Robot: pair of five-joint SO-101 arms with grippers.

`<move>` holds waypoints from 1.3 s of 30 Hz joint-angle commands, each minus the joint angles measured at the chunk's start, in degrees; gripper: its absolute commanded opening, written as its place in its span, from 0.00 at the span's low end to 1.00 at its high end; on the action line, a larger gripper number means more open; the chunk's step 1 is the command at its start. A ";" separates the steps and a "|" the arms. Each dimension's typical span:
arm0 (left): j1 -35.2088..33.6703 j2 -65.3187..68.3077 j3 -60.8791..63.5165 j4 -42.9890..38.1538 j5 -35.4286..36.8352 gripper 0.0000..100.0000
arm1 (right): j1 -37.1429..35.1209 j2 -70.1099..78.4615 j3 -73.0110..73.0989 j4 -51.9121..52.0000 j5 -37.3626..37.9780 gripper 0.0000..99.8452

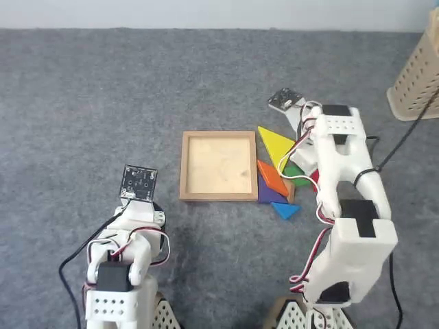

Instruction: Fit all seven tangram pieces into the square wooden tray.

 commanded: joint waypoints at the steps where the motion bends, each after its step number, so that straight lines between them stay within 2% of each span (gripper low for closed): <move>1: -0.26 -0.18 -0.31 0.26 0.53 0.01 | -2.59 -5.05 -0.26 -3.12 -0.62 0.24; 10: -0.26 -0.18 -0.31 0.26 0.53 0.01 | -0.48 -4.88 -0.26 -5.85 0.62 0.24; 21: -0.26 -0.18 -0.31 0.26 0.53 0.01 | 3.38 2.51 -1.14 -10.95 1.49 0.24; 32: -0.26 -0.18 -0.31 0.26 0.53 0.01 | 7.08 4.97 -1.41 -8.04 1.49 0.23; 36: -0.26 -0.18 -0.31 0.26 0.53 0.01 | 9.45 3.21 -1.41 -4.53 0.62 0.17; 39: -0.26 -0.18 -0.31 0.26 0.53 0.01 | 11.03 0.92 -1.32 -2.86 -2.99 0.15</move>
